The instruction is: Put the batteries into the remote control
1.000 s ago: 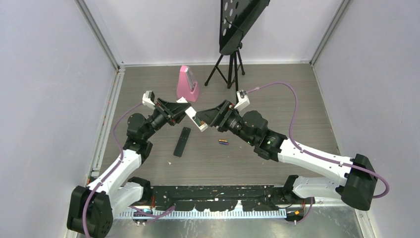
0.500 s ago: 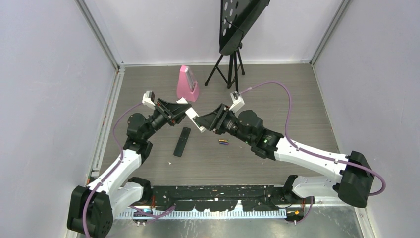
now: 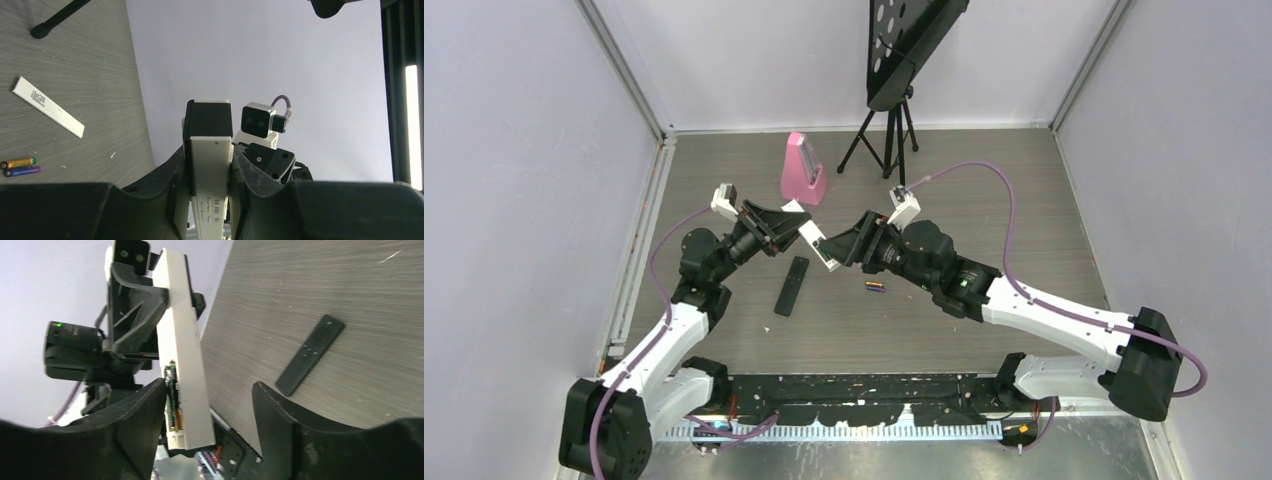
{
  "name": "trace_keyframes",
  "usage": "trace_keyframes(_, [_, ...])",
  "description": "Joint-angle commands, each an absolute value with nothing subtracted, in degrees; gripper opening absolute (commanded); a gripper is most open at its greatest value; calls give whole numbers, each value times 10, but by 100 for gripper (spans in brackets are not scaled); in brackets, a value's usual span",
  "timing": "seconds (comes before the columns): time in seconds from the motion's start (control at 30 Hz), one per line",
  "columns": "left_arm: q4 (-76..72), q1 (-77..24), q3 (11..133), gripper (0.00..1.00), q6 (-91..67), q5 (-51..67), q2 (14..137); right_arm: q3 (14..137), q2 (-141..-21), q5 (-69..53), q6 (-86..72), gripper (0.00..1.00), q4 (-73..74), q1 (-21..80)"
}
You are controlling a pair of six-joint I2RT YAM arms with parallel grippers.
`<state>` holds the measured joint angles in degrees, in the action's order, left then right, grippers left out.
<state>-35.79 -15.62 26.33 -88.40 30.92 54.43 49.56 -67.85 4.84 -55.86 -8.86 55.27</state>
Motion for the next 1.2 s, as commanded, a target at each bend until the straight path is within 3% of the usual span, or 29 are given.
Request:
trace_keyframes(0.0, [-330, -155, 269, 0, -818, 327, 518, 522, -632, 80, -510, 73, -21, 548])
trace_keyframes(0.27, [-216, -155, 264, 0, -714, 335, 486, 633, -681, 20, -331, 86, 126, 556])
trace_keyframes(0.43, [-173, -155, 271, 0, -678, 328, 479, 715, -763, 60, -240, 74, 210, 609])
trace_keyframes(0.77, [-140, -155, 272, 0, -676, 325, 464, 752, -844, 168, -201, 67, 211, 644])
trace_keyframes(0.87, [-133, -155, 272, 0, -676, 327, 461, 748, -843, 177, -199, 57, 202, 644])
trace_keyframes(1.03, [-136, -155, 267, 1, -682, 328, 465, 744, -847, 111, -191, 28, 184, 639])
trace_keyframes(1.1, [-136, -155, 268, 5, -681, 328, 466, 743, -849, 91, -187, 20, 185, 637])
trace_keyframes(1.17, [-125, -154, 272, 18, -671, 326, 467, 741, -849, 90, -182, 16, 192, 634])
